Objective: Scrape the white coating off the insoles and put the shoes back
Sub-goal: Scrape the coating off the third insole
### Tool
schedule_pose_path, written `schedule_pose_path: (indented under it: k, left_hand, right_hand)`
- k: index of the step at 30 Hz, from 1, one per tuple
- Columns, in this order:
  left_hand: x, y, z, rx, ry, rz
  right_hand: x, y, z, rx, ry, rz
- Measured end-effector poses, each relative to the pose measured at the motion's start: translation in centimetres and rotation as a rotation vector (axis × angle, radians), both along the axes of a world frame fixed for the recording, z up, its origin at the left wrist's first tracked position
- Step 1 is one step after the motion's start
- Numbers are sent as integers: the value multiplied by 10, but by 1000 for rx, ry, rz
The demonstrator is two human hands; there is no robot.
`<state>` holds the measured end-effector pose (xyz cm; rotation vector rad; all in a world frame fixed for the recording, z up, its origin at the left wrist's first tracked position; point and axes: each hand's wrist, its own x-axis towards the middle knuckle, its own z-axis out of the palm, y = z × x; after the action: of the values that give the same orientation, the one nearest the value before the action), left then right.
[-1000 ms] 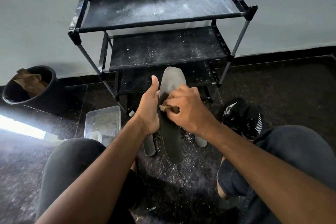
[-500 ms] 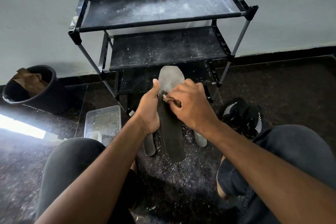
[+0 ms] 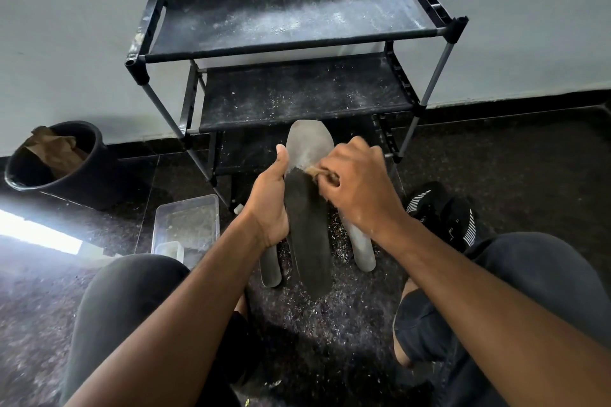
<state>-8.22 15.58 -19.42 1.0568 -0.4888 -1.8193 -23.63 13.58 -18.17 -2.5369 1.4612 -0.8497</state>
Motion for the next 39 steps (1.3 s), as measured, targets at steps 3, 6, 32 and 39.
schedule_pose_path:
  k: [3,6,32,39]
  left_hand:
    - [-1,0,-1,-2,35,-2]
    - [-1,0,1,6,41,-14]
    - [-5,4,2,19,-22,21]
    - [-5,4,1,6,20,18]
  right_hand:
    - [-5,-3,1,0,-42,-60]
    - [6,10,-7,49,-57,66]
    - [6,11,-8,50,-96,45]
    - [-11,-13,0,24,-268,-139]
